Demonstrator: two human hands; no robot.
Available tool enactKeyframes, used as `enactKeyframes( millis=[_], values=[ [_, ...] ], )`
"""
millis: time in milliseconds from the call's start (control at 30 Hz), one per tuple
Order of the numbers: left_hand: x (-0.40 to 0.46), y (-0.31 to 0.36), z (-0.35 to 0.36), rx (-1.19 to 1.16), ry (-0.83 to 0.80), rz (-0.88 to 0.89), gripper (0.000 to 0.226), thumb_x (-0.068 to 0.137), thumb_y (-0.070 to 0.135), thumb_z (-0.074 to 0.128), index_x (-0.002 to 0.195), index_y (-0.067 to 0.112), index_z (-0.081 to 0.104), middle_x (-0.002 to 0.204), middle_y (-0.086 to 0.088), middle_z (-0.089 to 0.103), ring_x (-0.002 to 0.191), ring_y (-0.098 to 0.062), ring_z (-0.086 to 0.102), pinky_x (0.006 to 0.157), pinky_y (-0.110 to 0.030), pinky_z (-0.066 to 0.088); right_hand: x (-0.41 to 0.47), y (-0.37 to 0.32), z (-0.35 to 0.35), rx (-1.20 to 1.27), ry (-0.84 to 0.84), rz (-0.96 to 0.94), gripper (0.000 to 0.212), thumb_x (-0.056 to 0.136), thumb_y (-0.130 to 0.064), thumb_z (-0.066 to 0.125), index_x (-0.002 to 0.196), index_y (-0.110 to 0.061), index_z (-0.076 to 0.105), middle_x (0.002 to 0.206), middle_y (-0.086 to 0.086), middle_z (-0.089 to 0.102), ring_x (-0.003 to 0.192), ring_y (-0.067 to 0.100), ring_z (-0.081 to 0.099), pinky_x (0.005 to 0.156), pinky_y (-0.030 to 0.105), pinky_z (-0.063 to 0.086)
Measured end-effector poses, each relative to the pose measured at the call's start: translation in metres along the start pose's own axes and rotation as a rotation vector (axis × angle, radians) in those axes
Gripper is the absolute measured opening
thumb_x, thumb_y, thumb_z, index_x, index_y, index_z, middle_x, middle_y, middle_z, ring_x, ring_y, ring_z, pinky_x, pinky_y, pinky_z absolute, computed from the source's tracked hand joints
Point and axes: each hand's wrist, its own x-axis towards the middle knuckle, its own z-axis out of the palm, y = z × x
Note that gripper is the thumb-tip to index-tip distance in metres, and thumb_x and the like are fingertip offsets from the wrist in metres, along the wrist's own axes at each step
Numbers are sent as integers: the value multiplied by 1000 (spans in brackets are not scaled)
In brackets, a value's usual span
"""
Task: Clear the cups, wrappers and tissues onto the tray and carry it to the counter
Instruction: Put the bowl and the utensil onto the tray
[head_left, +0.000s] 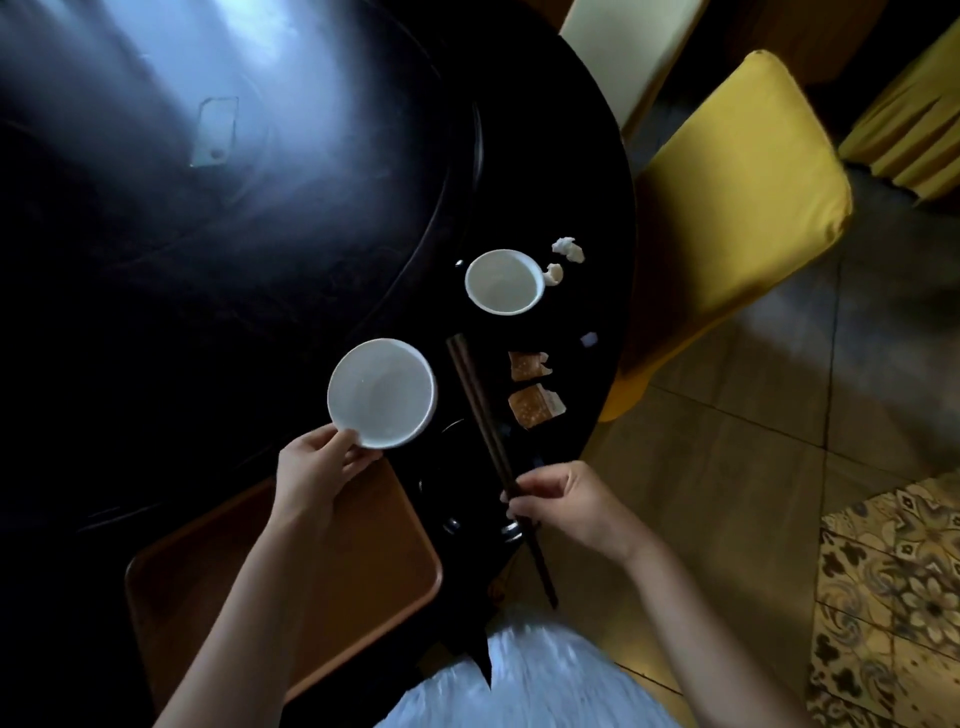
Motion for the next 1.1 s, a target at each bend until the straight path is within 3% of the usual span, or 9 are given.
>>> enactKeyframes(
  millis=[200, 300, 467, 600, 700, 800, 900, 1033, 1100],
  values=[
    [-39, -32, -74, -67, 127, -84, 14, 86, 5, 53, 95, 7, 64, 82, -16, 68, 74, -22, 67, 53, -15, 53, 23, -19, 34, 13, 107, -65, 18, 81, -3, 66, 82, -20, 72, 64, -8, 73, 70, 3, 68, 57, 12, 48],
    [-54, -56, -113, -58, 175, -137, 13, 86, 5, 54, 87, 10, 66, 80, -17, 68, 75, -24, 66, 52, -15, 53, 32, -27, 60, -51, 157, -96, 19, 81, -5, 67, 82, -23, 72, 70, -6, 74, 76, 6, 69, 66, 16, 52],
    [-63, -88, -157, -36, 189, -177, 15, 87, 3, 52, 96, 3, 65, 84, -21, 67, 76, -27, 65, 52, -15, 54, 54, -40, 106, -591, 231, -157, 18, 82, -18, 67, 98, -12, 72, 96, 3, 73, 93, 14, 66, 83, 27, 54],
    [-62, -104, -179, -5, 191, -153, 18, 87, 2, 53, 100, 1, 65, 82, -16, 67, 72, -22, 65, 53, -15, 54, 79, -49, 157, -963, 146, -288, 25, 85, -23, 60, 108, -16, 68, 110, 2, 69, 106, 19, 60, 87, 33, 51],
    [-64, -115, -194, 7, 163, -161, 17, 86, 2, 54, 96, 2, 67, 80, -16, 69, 67, -17, 68, 54, -17, 55, 97, -47, 194, -1208, 71, -384, 20, 84, -15, 57, 98, -16, 71, 97, 4, 70, 97, 24, 61, 71, 36, 53],
    [-64, -123, -205, 2, 141, -157, 17, 85, 2, 54, 95, 1, 69, 84, -19, 70, 76, -24, 70, 55, -17, 55, 111, -45, 222, -1434, 36, -418, 16, 56, 1, 75, 61, -13, 70, 60, 3, 64, 60, 24, 61, 41, 24, 40],
    [-64, -128, -213, -12, 138, -163, 18, 85, 2, 55, 99, -1, 68, 91, -21, 69, 80, -27, 68, 56, -17, 55, 122, -38, 237, -1516, 58, -460, 31, 31, 7, 80, 43, -14, 61, 45, 0, 56, 45, 20, 55, 39, 18, 28],
    [-62, -130, -221, -10, 112, -160, 20, 86, 2, 55, 102, -2, 67, 92, -21, 70, 81, -27, 68, 55, -16, 54, 131, -32, 246, -1595, -79, -334, 22, 75, 9, 57, 86, -8, 67, 91, 8, 65, 90, 27, 57, 60, 31, 37],
    [-60, -130, -225, -15, 101, -161, 21, 86, 3, 56, 103, -1, 66, 93, -20, 70, 84, -28, 68, 54, -16, 54, 134, -27, 248, -1604, -63, -313, 23, 76, 7, 56, 90, -8, 66, 96, 9, 63, 94, 27, 56, 64, 32, 41]
  ],
)
